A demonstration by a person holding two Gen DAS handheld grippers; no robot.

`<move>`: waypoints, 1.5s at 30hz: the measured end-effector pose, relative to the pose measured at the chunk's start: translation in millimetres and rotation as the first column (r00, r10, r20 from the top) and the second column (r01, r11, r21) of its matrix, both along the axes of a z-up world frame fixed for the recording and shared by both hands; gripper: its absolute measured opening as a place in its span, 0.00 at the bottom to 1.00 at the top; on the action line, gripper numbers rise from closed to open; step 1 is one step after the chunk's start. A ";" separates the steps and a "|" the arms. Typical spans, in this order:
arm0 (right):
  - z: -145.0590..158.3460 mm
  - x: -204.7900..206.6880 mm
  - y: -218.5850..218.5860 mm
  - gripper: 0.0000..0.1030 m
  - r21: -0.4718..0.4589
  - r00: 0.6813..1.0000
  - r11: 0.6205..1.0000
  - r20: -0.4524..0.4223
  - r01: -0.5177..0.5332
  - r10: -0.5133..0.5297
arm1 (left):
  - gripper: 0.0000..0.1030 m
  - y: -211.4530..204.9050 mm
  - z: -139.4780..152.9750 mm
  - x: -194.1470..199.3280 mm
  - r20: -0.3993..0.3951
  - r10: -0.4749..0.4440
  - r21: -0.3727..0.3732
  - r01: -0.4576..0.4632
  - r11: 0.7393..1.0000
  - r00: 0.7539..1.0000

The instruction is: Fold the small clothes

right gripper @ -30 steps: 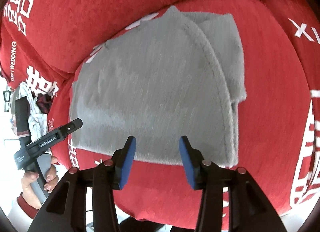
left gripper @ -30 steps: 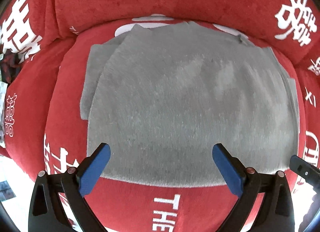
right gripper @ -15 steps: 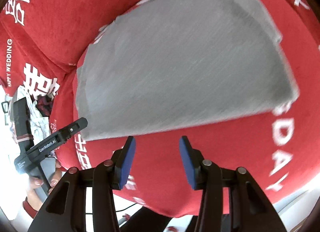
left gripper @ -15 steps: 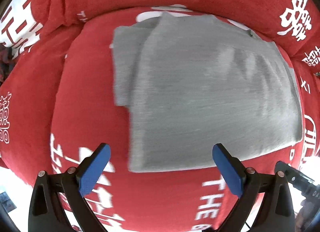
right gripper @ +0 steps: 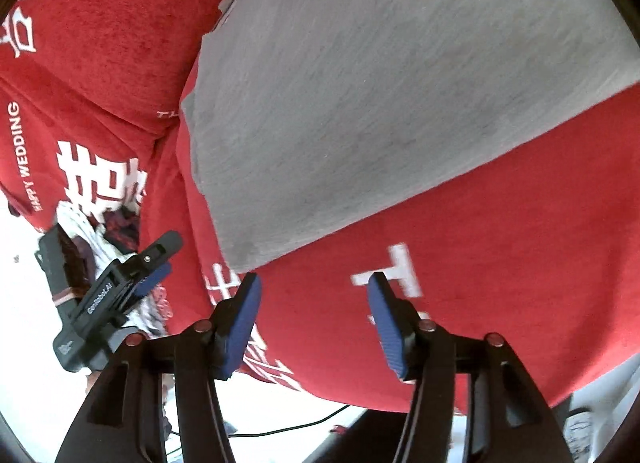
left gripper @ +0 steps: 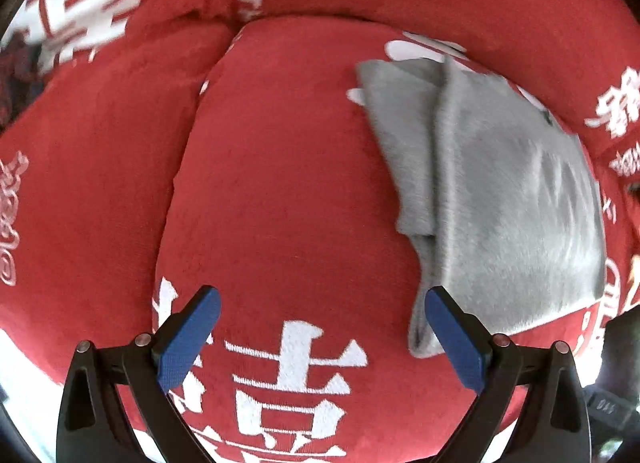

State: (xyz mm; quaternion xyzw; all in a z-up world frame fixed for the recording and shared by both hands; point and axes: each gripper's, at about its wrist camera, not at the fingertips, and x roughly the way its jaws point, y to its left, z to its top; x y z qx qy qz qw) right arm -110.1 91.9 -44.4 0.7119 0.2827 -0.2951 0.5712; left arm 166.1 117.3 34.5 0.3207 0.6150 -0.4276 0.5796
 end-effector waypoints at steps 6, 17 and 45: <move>-21.5 11.4 -2.0 0.58 0.022 0.984 0.993 0.135 0.115 -0.117 | 0.99 -0.2 -11.2 14.2 -0.118 0.073 -0.024 -0.077 0.997 0.990; -35.6 41.7 -27.4 0.08 0.078 0.935 0.967 0.245 0.243 -0.255 | 0.99 -32.2 -36.4 16.1 -0.415 0.132 -0.048 -0.167 0.985 0.900; 72.7 5.3 -71.3 0.22 -0.255 0.962 0.949 -0.243 -0.187 0.124 | 0.55 -151.6 -47.3 -87.3 -0.286 -0.158 -0.087 0.138 0.987 0.945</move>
